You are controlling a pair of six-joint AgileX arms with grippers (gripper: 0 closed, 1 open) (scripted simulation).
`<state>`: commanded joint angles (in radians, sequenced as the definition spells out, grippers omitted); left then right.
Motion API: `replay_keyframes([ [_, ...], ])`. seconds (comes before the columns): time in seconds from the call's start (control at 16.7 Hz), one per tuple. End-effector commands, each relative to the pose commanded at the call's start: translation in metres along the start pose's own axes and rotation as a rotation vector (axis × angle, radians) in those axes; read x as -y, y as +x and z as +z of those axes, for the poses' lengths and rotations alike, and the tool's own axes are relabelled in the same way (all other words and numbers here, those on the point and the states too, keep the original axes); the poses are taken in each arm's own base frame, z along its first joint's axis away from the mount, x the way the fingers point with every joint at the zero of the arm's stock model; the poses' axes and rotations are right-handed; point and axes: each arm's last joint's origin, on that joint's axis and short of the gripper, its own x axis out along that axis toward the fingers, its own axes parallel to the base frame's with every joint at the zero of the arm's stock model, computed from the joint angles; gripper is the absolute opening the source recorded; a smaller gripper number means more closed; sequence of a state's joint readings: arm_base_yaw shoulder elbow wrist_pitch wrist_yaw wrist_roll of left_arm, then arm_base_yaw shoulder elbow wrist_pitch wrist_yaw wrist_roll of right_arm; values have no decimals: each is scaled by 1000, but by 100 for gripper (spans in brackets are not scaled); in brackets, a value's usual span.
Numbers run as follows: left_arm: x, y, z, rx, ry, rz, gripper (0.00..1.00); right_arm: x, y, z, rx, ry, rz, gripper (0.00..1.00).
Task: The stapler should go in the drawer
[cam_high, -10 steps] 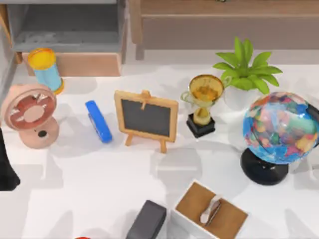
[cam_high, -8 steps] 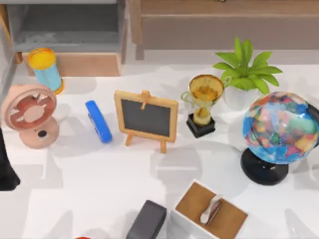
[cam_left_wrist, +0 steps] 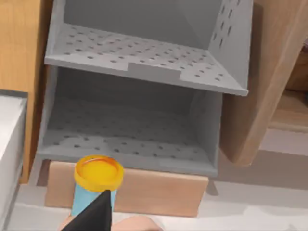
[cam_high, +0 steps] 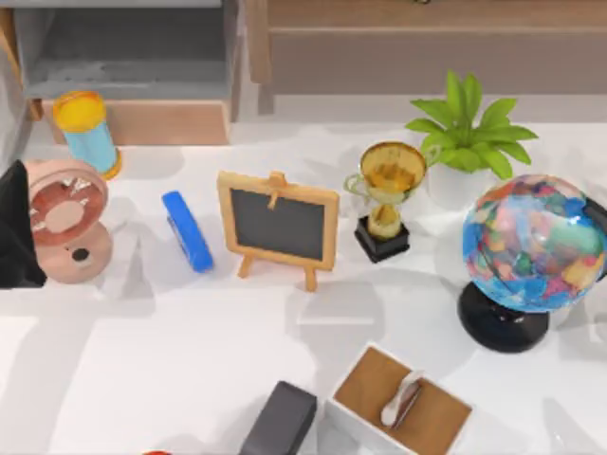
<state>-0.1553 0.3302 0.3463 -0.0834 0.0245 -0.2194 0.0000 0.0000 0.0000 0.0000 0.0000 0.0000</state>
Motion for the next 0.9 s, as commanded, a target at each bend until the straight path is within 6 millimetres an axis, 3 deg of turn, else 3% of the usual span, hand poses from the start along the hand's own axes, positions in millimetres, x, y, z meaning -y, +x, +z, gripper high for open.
replay_keyframes([
  [0.24,33,38,66,-147,-182,-93,100,0,0,0,0,0,0,100],
  [0.48,71,105,95,-385,-334,-94,100,0,0,0,0,0,0,100],
  [0.66,95,165,85,-604,-401,-9,100,0,0,0,0,0,0,100],
  [0.9,109,235,36,-888,-425,186,100,0,0,0,0,0,0,100],
])
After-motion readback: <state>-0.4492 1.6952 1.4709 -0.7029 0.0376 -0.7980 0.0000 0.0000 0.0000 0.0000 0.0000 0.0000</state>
